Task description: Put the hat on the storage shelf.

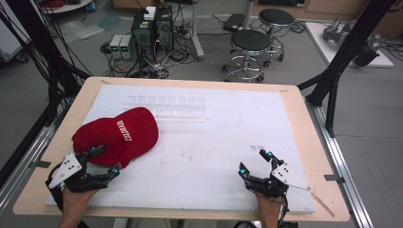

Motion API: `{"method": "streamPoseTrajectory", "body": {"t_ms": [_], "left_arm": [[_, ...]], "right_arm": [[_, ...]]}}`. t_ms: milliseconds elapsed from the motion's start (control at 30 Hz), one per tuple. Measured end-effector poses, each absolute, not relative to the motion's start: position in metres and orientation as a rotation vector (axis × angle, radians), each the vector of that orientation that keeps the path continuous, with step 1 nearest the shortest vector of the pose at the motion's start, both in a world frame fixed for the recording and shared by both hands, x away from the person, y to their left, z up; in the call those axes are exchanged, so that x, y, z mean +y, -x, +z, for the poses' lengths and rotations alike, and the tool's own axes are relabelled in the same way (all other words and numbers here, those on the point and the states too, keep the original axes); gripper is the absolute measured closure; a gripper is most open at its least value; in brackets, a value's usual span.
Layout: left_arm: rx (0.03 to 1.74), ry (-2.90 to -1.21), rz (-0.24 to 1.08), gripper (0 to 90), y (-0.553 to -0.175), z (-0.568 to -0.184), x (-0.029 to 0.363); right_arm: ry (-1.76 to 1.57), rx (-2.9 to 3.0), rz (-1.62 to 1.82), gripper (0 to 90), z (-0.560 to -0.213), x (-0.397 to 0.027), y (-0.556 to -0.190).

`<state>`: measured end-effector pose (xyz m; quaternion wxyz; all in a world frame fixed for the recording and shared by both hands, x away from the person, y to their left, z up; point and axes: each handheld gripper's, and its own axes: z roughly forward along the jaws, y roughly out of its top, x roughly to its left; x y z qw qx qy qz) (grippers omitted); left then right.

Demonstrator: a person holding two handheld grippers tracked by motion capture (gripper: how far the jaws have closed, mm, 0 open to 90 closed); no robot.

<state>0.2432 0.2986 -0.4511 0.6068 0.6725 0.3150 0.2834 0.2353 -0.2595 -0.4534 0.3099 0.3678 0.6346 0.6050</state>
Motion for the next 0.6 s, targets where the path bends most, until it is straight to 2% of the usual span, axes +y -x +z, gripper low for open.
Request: {"method": "streamPoseTrajectory", "body": {"t_ms": [600], "left_arm": [[0.719, -1.555, 0.657, 11.6, -0.2425, -0.4512, 0.2981]], "right_arm": [[-0.980, 1.682, 1.608, 10.6, -0.4533, -0.2603, -0.2359]]}}
